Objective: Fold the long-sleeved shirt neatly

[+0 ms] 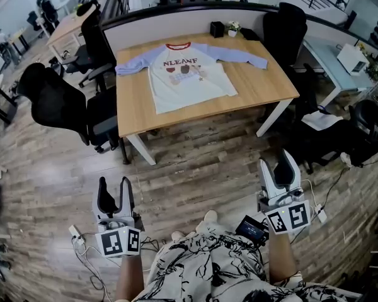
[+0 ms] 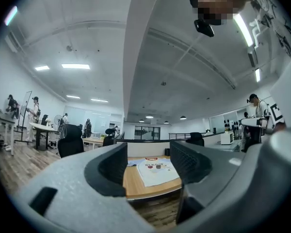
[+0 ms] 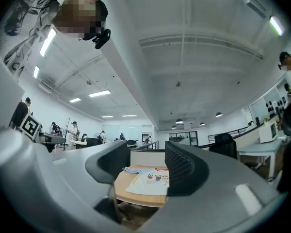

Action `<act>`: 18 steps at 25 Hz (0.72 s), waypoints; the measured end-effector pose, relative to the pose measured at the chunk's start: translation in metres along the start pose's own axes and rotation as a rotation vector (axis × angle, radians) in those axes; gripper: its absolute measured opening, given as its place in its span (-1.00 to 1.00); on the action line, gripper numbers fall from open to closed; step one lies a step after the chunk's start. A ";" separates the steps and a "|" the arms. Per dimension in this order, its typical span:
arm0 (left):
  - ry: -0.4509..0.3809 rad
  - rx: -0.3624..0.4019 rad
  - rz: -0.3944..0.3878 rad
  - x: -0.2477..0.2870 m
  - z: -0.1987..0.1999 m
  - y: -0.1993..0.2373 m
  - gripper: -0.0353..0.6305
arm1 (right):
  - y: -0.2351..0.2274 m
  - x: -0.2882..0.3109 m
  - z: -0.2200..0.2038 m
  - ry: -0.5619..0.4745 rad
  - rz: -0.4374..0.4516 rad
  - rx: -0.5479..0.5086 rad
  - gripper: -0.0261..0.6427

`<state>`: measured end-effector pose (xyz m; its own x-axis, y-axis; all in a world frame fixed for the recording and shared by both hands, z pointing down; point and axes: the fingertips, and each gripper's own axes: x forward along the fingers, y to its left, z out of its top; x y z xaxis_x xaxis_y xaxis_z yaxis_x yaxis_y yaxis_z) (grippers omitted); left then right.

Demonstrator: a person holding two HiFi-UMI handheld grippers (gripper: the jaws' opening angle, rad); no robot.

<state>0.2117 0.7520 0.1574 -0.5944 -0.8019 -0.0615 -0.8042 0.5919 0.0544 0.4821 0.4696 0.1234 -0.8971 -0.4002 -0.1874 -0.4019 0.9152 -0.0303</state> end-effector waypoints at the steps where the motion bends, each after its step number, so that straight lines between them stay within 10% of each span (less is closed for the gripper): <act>1: 0.002 0.009 0.007 0.000 0.000 0.001 -0.06 | -0.001 0.000 0.000 0.000 0.001 0.003 -0.17; 11: -0.038 0.043 0.011 0.003 0.009 -0.007 0.57 | -0.010 0.008 -0.010 0.018 0.010 -0.005 0.31; 18: -0.024 0.064 0.026 0.013 0.008 -0.016 0.66 | -0.024 0.020 -0.017 0.028 0.031 0.012 0.40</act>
<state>0.2171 0.7328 0.1474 -0.6142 -0.7846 -0.0849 -0.7870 0.6169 -0.0073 0.4704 0.4390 0.1373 -0.9140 -0.3725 -0.1605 -0.3715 0.9277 -0.0372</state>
